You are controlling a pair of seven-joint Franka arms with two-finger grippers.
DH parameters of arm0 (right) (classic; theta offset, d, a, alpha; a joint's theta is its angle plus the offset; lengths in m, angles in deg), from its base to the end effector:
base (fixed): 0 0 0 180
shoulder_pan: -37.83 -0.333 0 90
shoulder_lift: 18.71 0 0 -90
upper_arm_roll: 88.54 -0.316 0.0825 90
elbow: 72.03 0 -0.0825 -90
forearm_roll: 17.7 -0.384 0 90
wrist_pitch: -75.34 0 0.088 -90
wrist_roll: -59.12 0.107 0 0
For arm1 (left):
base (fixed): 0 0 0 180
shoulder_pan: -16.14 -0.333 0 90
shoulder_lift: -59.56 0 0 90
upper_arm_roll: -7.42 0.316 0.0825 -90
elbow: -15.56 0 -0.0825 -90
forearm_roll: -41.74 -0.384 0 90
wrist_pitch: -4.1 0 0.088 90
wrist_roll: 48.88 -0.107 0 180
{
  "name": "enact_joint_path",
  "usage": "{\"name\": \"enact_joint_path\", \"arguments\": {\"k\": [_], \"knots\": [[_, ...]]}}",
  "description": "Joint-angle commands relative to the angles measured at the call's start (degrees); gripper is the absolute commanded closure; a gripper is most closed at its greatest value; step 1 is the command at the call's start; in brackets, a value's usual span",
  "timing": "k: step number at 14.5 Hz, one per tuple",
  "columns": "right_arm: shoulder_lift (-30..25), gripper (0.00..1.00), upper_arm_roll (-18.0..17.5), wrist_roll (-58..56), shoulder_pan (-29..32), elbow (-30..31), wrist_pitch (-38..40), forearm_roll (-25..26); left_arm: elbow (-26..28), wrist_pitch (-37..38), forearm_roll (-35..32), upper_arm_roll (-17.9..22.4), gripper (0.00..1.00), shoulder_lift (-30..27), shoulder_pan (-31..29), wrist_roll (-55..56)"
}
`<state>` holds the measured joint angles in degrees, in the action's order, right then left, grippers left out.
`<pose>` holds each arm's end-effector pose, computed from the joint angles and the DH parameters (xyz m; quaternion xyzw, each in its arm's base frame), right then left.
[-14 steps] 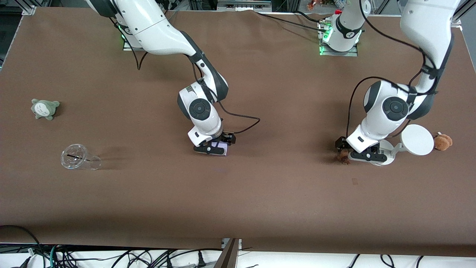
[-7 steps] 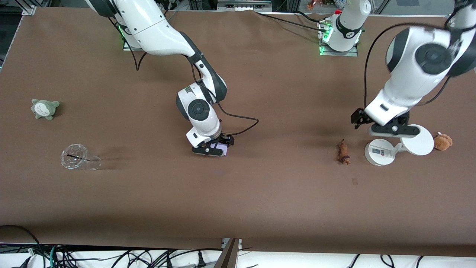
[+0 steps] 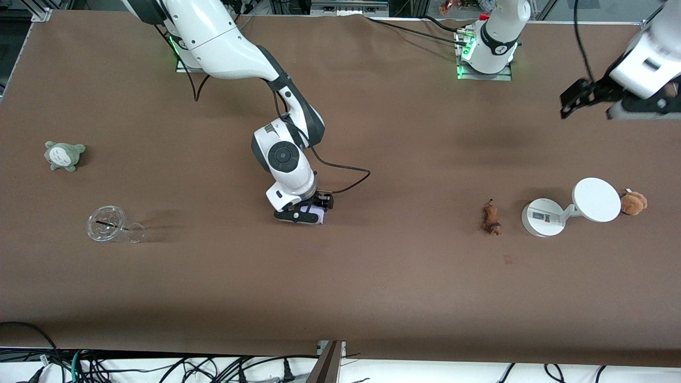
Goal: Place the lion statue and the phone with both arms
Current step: 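Release the lion beside the lamp while the right gripper lifts the phone, then carry the phone toward the glass cup while the left gripper returns to rest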
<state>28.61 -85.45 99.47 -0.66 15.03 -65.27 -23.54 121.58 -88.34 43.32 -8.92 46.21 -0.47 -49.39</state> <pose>0.5828 0.4221 0.1808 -0.9958 0.0709 -0.0343 0.0459 0.4851 -0.0152 0.6115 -0.9998 -0.0025 0.0067 0.0187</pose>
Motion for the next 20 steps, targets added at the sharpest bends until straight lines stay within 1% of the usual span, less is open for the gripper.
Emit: {"name": "enact_joint_path", "arguments": {"k": [1, 3, 7, 9, 10, 11, 12, 13, 15, 17, 18, 19, 20], "knots": [[-0.56, 0.62, 1.74, -0.53, 0.61, -2.67, 0.94, 0.92, -6.16, 4.54, 1.32, -0.36, 0.00, 0.78, -0.53, -1.07], [-2.05, 0.62, 2.36, -2.89, 3.32, -2.85, 3.30, 0.75, -7.40, 5.94, 1.32, -0.88, 0.00, 0.78, -0.44, -1.16], [-4.25, 0.62, 2.36, -20.62, 11.23, -2.85, 10.24, 0.04, -8.11, 6.21, 1.32, -0.97, 0.00, 1.22, -0.26, -1.86], [-5.65, 0.61, 2.53, -26.27, 14.22, -2.85, 14.72, 0.21, -8.19, 6.82, 1.23, -0.27, 0.00, 1.57, 1.49, -2.13], [-5.66, 0.61, 2.53, -28.20, 15.54, -2.85, 15.44, 0.91, -9.85, 7.70, 1.06, 1.73, 0.00, 2.97, 4.02, -1.69], [-5.66, 0.61, 3.06, -30.40, 16.77, -2.85, 15.88, 1.09, -12.30, 10.66, 0.88, 5.75, 0.00, 4.46, 8.57, -1.16], [-5.57, 0.60, 4.45, -33.64, 17.74, -2.59, 16.75, 1.10, -14.76, 12.87, 0.53, 10.06, 0.00, 6.21, 12.70, -0.99], [-5.22, 0.60, 5.77, -37.67, 19.06, -2.16, 17.11, 1.10, -15.31, 13.50, 0.44, 12.54, 0.00, 6.84, 14.31, -0.98], [-4.70, 0.58, 5.87, -43.84, 22.92, -1.45, 16.68, 0.66, -16.10, 14.99, 0.53, 14.14, 0.00, 9.29, 14.68, -0.98], [-4.52, 0.57, 5.87, -44.39, 23.29, -1.45, 16.59, 0.74, -16.90, 15.18, 0.53, 16.33, 0.00, 9.84, 16.07, -0.02], [-4.43, 0.58, 5.87, -44.39, 23.20, -1.45, 16.41, 0.92, -16.63, 15.18, 0.44, 18.87, 0.00, 9.75, 17.83, -0.02], [-4.25, 0.61, 5.96, -44.48, 23.37, -1.45, 16.32, 1.01, -16.54, 15.09, 0.44, 20.63, 0.00, 9.66, 19.24, 0.07], [-3.90, 0.63, 5.96, -44.48, 23.55, -1.36, 16.24, 1.01, -16.46, 14.92, 0.36, 20.56, 0.00, 9.57, 19.08, 0.07]]}}
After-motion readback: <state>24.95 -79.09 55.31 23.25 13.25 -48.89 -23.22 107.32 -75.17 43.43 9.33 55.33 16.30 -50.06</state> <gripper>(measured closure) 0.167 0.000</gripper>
